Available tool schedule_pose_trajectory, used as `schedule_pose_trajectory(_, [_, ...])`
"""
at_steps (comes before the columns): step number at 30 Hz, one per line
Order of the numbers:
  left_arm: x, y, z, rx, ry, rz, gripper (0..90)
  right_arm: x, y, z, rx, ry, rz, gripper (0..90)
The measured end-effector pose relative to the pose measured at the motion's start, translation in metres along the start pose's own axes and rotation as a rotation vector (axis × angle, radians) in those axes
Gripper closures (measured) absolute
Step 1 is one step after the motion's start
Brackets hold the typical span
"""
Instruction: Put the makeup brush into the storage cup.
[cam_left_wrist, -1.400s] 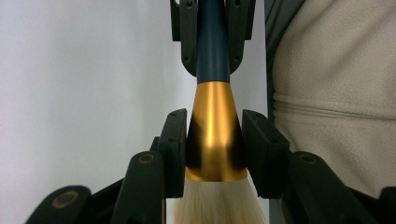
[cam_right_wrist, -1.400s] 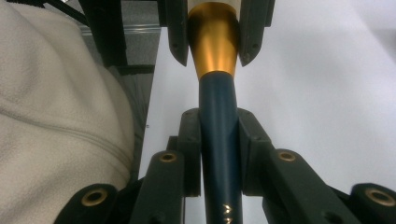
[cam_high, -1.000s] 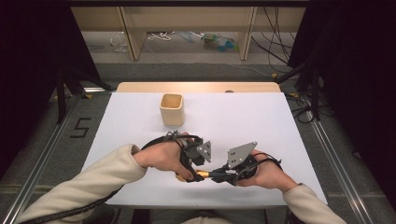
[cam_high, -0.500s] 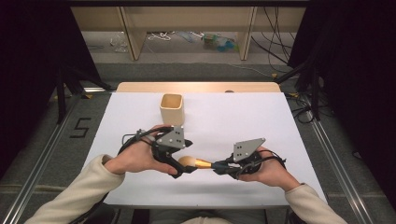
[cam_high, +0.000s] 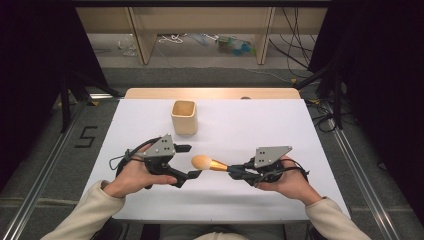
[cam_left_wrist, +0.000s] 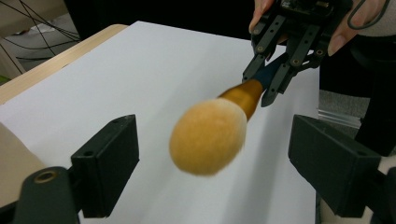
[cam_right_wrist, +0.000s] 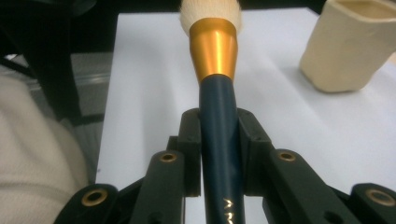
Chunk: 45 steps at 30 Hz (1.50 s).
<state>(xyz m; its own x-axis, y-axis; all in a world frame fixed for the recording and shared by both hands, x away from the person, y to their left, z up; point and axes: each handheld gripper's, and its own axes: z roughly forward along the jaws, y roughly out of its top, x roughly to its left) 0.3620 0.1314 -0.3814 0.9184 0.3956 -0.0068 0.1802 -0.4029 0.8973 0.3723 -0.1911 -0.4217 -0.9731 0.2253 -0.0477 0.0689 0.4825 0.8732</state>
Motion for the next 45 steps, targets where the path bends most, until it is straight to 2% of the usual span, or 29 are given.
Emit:
schedule_pose_trajectory(3, [0.001, -0.004, 0.001, -0.027, 0.014, -0.046, 15.9, 0.0, 0.001, -0.002, -0.023, -0.011, 0.008, 75.3])
schedule_pose_trajectory(4, [0.002, -0.005, 0.001, -0.029, 0.017, -0.055, 15.8, -0.001, 0.002, -0.004, -0.052, -0.036, 0.012, 75.3])
schedule_pose_trajectory(5, [0.003, -0.006, 0.002, -0.033, 0.016, -0.054, 15.8, -0.001, 0.002, -0.004, -0.052, -0.036, 0.012, 75.3])
schedule_pose_trajectory(6, [0.004, -0.009, 0.003, -0.031, 0.022, -0.066, 15.9, -0.002, 0.003, -0.006, -0.082, -0.065, 0.014, 75.2])
schedule_pose_trajectory(7, [0.004, -0.009, 0.003, -0.031, 0.022, -0.066, 15.9, -0.003, 0.004, -0.007, -0.095, -0.072, 0.018, 75.2])
schedule_pose_trajectory(8, [0.005, -0.012, 0.006, -0.031, 0.036, -0.099, 15.8, -0.004, 0.004, -0.009, -0.097, -0.071, 0.021, 75.2])
schedule_pose_trajectory(9, [0.005, -0.012, 0.006, -0.031, 0.036, -0.099, 15.8, -0.004, 0.005, -0.009, -0.119, -0.095, 0.024, 75.2])
schedule_pose_trajectory(10, [0.005, -0.014, 0.007, -0.033, 0.035, -0.116, 15.9, -0.005, 0.005, -0.011, -0.117, -0.086, 0.026, 75.2])
schedule_pose_trajectory(12, [0.006, -0.017, 0.01, -0.036, 0.03, -0.13, 16.1, -0.005, 0.006, -0.01, -0.15, -0.117, 0.023, 75.2])
schedule_pose_trajectory(13, [0.006, -0.018, 0.012, -0.039, 0.027, -0.141, 16.3, -0.006, 0.006, -0.011, -0.151, -0.111, 0.025, 75.2])
schedule_pose_trajectory(14, [0.006, -0.018, 0.013, -0.042, 0.025, -0.133, 16.4, -0.005, 0.007, -0.01, -0.161, -0.125, 0.034, 75.2])
schedule_pose_trajectory(16, [0.004, -0.02, 0.015, -0.042, 0.021, -0.164, 16.4, -0.006, 0.007, -0.01, -0.169, -0.127, 0.03, 75.2])
schedule_pose_trajectory(17, [0.005, -0.021, 0.016, -0.046, 0.014, -0.148, 16.4, -0.005, 0.007, -0.01, -0.176, -0.127, 0.038, 75.2])
schedule_pose_trajectory(19, [0.004, -0.022, 0.017, -0.05, 0.018, -0.181, 16.4, -0.006, 0.008, -0.01, -0.186, -0.122, 0.034, 75.2])
schedule_pose_trajectory(20, [0.005, -0.023, 0.018, -0.059, 0.011, -0.179, 16.7, -0.006, 0.009, -0.01, -0.21, -0.14, 0.043, 75.2])
schedule_pose_trajectory(22, [0.005, -0.023, 0.019, -0.077, 0.018, -0.208, 16.9, -0.007, 0.01, -0.01, -0.217, -0.13, 0.049, 75.2])
schedule_pose_trajectory(23, [0.006, -0.023, 0.02, -0.086, 0.018, -0.214, 17.1, -0.008, 0.01, -0.01, -0.244, -0.144, 0.054, 75.2])
schedule_pose_trajectory(24, [0.006, -0.023, 0.02, -0.101, 0.014, -0.222, 17.2, -0.008, 0.011, -0.009, -0.26, -0.134, 0.058, 75.2])
schedule_pose_trajectory(26, [0.005, -0.021, 0.022, -0.153, 0.007, -0.267, 17.6, -0.009, 0.011, -0.01, -0.246, -0.138, 0.062, 75.2])
schedule_pose_trajectory(28, [0.005, -0.02, 0.023, -0.17, 0.004, -0.269, 17.9, -0.008, 0.012, -0.007, -0.265, -0.154, 0.069, 75.2])
schedule_pose_trajectory(30, [0.003, -0.019, 0.025, -0.197, -0.006, -0.298, 17.9, -0.008, 0.013, -0.006, -0.262, -0.144, 0.074, 75.2])
schedule_pose_trajectory(31, [0.003, -0.018, 0.026, -0.209, -0.009, -0.309, 18.0, -0.008, 0.014, -0.004, -0.275, -0.153, 0.078, 75.2])
schedule_pose_trajectory(32, [0.003, -0.017, 0.028, -0.225, -0.013, -0.308, 18.3, -0.008, 0.014, -0.005, -0.266, -0.144, 0.076, 75.2])
schedule_pose_trajectory(33, [0.001, -0.016, 0.029, -0.234, -0.011, -0.333, 18.3, -0.008, 0.014, -0.005, -0.266, -0.144, 0.076, 75.2])
schedule_pose_trajectory(36, [0.001, -0.014, 0.032, -0.256, -0.019, -0.328, 18.6, -0.008, 0.016, -0.003, -0.269, -0.142, 0.075, 75.2])
schedule_pose_trajectory(41, [-0.002, -0.011, 0.035, -0.277, -0.016, -0.351, 19.3, -0.008, 0.019, 0.001, -0.287, -0.138, 0.073, 75.2])
schedule_pose_trajectory(43, [-0.001, -0.009, 0.036, -0.287, -0.023, -0.342, 19.6, -0.008, 0.019, 0.002, -0.302, -0.133, 0.071, 75.2])
schedule_pose_trajectory(45, [-0.001, -0.007, 0.037, -0.303, -0.02, -0.359, 20.0, -0.008, 0.02, 0.003, -0.299, -0.146, 0.074, 75.2])
